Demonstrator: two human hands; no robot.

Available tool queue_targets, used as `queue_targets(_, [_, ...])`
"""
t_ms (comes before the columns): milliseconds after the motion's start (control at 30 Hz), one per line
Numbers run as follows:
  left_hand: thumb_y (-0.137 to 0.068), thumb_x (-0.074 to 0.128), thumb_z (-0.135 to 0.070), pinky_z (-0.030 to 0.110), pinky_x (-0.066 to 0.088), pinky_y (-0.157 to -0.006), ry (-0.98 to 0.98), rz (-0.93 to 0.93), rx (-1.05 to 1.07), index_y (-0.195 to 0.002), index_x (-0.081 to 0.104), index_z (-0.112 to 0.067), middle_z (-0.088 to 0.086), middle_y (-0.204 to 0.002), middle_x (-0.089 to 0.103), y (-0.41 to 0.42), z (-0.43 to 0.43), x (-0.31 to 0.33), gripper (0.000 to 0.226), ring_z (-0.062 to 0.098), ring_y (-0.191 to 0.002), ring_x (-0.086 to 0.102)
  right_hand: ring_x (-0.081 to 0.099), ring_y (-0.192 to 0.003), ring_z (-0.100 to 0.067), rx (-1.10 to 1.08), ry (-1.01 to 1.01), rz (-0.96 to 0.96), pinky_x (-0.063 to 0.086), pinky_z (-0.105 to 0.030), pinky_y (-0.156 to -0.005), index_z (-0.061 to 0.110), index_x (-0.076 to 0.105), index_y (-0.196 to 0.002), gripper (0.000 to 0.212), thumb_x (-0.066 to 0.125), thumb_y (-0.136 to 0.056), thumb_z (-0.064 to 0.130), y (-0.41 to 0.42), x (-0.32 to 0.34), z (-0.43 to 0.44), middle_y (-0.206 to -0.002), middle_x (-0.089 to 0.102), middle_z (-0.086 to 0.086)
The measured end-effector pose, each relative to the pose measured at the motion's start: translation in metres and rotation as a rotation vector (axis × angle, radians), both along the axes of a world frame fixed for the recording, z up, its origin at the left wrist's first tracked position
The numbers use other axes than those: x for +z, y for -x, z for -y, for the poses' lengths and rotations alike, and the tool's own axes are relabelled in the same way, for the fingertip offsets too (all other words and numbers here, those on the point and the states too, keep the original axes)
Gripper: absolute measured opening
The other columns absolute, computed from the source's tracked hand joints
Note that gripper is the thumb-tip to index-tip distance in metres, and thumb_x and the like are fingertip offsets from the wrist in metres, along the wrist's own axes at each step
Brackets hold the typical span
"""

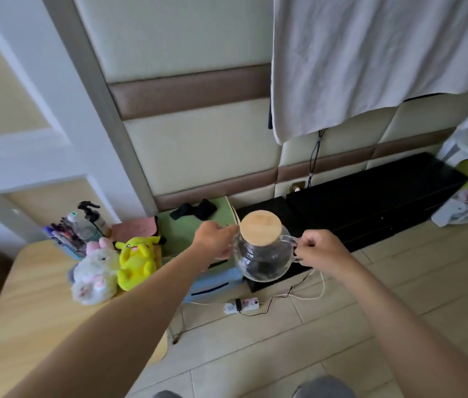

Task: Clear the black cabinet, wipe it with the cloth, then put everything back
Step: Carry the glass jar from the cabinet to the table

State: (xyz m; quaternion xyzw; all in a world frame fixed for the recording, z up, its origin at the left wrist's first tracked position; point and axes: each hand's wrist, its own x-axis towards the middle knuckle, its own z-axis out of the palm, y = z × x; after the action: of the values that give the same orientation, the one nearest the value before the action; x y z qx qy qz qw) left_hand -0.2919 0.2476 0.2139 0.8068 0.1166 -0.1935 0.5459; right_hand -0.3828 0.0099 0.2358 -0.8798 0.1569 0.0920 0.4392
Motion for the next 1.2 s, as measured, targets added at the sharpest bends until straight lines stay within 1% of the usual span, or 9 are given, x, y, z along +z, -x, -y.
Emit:
queue_targets(100, [-0.087, 0.072, -0.033, 0.048, 0.064, -0.067, -0.028, 0.007, 0.022, -0.080, 0.062, -0.006, 0.014, -0.072, 0.066, 0.009, -0.041, 0.042, 0.029, 0.032, -0.069, 0.075, 0.073, -0.085, -0.018, 0.029, 0.017, 0.015, 0.061, -0.048, -0.083, 0.023, 0.061, -0.064, 0.010, 0.064, -0.073, 0.024, 0.003, 0.037, -0.042, -0.088, 0.074, 0.007])
queue_targets(200, [-0.082, 0.071, -0.033, 0.052, 0.063, -0.067, -0.052, 0.038, 0.022, -0.077, 0.061, -0.007, 0.015, -0.066, 0.062, 0.017, -0.078, 0.069, 0.028, 0.037, -0.067, 0.074, 0.071, -0.081, -0.019, 0.063, 0.067, 0.013, 0.061, -0.041, -0.078, 0.018, 0.062, -0.065, 0.013, 0.065, -0.077, 0.021, 0.003, 0.063, -0.080, -0.078, 0.070, 0.005])
queue_targets(333, [-0.077, 0.071, -0.037, 0.051, 0.063, -0.069, -0.094, 0.089, 0.057, -0.069, 0.060, -0.012, 0.009, -0.059, 0.060, 0.031, -0.113, 0.093, 0.029, 0.038, -0.071, 0.074, 0.059, -0.066, -0.016, 0.123, 0.124, 0.007, 0.043, -0.027, -0.057, 0.012, 0.056, -0.065, 0.017, 0.064, -0.078, 0.019, 0.004, 0.085, -0.117, -0.068, 0.061, -0.001])
queue_targets(533, [-0.079, 0.071, -0.035, 0.051, 0.063, -0.070, -0.073, 0.087, 0.141, -0.068, 0.060, -0.009, 0.010, -0.064, 0.061, 0.052, -0.145, 0.111, 0.030, 0.030, -0.062, 0.069, 0.052, -0.060, -0.016, 0.241, 0.141, 0.010, 0.037, -0.029, -0.057, 0.016, 0.053, -0.063, 0.016, 0.064, -0.074, 0.020, -0.001, 0.100, -0.146, -0.062, 0.053, -0.002])
queue_targets(700, [-0.087, 0.070, -0.024, 0.044, 0.063, -0.065, -0.029, 0.089, 0.271, -0.085, 0.065, -0.003, 0.012, -0.074, 0.059, 0.069, -0.166, 0.114, 0.022, 0.026, -0.064, 0.061, 0.046, -0.060, -0.015, 0.389, 0.145, 0.007, 0.033, -0.029, -0.058, 0.017, 0.048, -0.063, 0.019, 0.063, -0.075, 0.019, -0.010, 0.107, -0.166, -0.063, 0.047, 0.000])
queue_targets(800, [-0.088, 0.067, -0.025, 0.034, 0.058, -0.061, -0.037, 0.084, 0.326, -0.081, 0.060, -0.007, 0.012, -0.076, 0.056, 0.076, -0.186, 0.111, 0.021, 0.025, -0.066, 0.061, 0.042, -0.060, -0.016, 0.463, 0.130, -0.012, 0.029, -0.030, -0.058, 0.018, 0.045, -0.066, 0.019, 0.061, -0.076, 0.019, -0.017, 0.108, -0.183, -0.065, 0.043, 0.000])
queue_targets(933, [-0.081, 0.066, -0.034, 0.041, 0.063, -0.069, -0.035, 0.068, 0.411, -0.085, 0.064, -0.007, 0.010, -0.079, 0.063, 0.080, -0.223, 0.105, 0.027, 0.027, -0.067, 0.066, 0.039, -0.060, -0.015, 0.589, 0.135, -0.042, 0.027, -0.030, -0.054, 0.017, 0.045, -0.071, 0.019, 0.060, -0.083, 0.016, -0.021, 0.102, -0.222, -0.067, 0.042, 0.001])
queue_targets(1067, [-0.086, 0.068, -0.034, 0.030, 0.057, -0.059, -0.051, 0.048, 0.477, -0.081, 0.061, -0.009, 0.009, -0.077, 0.062, 0.073, -0.270, 0.091, 0.027, 0.024, -0.066, 0.061, 0.041, -0.060, -0.014, 0.667, 0.162, -0.063, 0.029, -0.030, -0.054, 0.016, 0.049, -0.072, 0.020, 0.065, -0.085, 0.019, -0.029, 0.086, -0.272, -0.067, 0.046, 0.001])
queue_targets(1200, [-0.089, 0.071, -0.036, 0.030, 0.055, -0.058, -0.052, 0.029, 0.527, -0.074, 0.058, -0.009, 0.007, -0.075, 0.060, 0.050, -0.334, 0.067, 0.033, 0.023, -0.070, 0.060, 0.043, -0.061, -0.012, 0.702, 0.159, -0.079, 0.030, -0.029, -0.054, 0.014, 0.054, -0.075, 0.020, 0.068, -0.087, 0.023, -0.049, 0.063, -0.341, -0.069, 0.051, 0.001])
